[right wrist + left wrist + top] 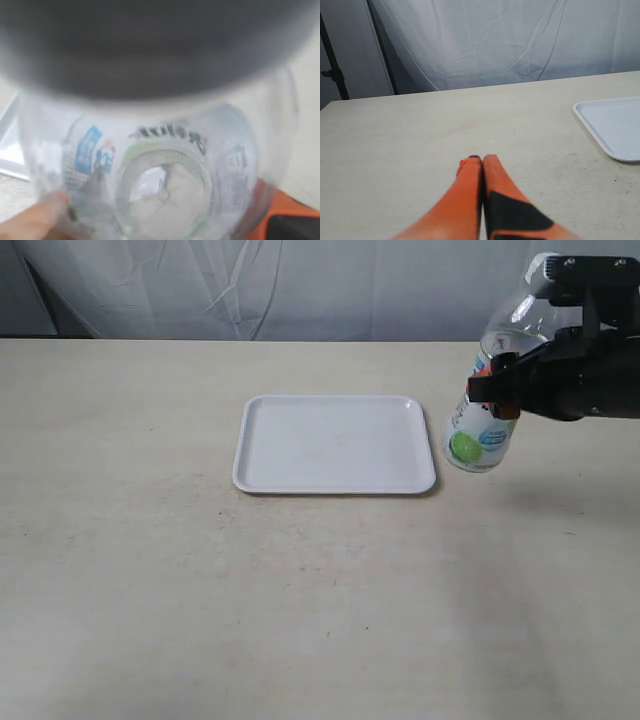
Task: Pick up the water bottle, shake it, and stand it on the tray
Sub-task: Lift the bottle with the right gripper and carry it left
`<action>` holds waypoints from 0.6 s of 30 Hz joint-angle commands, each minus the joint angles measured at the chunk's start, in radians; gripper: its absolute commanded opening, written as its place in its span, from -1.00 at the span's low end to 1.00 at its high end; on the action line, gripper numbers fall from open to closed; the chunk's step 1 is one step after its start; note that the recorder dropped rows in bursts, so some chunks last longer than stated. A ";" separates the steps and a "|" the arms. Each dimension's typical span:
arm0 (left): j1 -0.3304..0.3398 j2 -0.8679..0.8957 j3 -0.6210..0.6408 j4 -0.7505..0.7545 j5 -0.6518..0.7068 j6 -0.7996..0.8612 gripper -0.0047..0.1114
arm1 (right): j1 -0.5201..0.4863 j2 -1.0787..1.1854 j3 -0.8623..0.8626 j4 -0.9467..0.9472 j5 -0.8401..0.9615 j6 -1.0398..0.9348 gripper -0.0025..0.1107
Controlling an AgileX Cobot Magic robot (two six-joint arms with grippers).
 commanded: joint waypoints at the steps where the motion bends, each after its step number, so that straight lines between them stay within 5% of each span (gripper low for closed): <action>1: 0.000 -0.005 0.004 0.000 -0.014 0.001 -0.91 | -0.003 -0.044 0.006 -0.074 0.047 0.040 -0.97; 8: 0.000 -0.005 0.004 0.000 -0.014 0.001 -0.91 | 0.029 -0.112 -0.074 -0.431 0.132 0.389 -0.97; 15: 0.000 -0.005 0.004 0.000 -0.014 -0.001 -0.91 | 0.124 -0.088 -0.123 -0.994 0.274 0.896 -0.97; 18: 0.000 -0.005 0.004 0.000 -0.014 -0.001 -0.91 | 0.161 -0.084 -0.164 -1.037 0.278 0.953 -0.97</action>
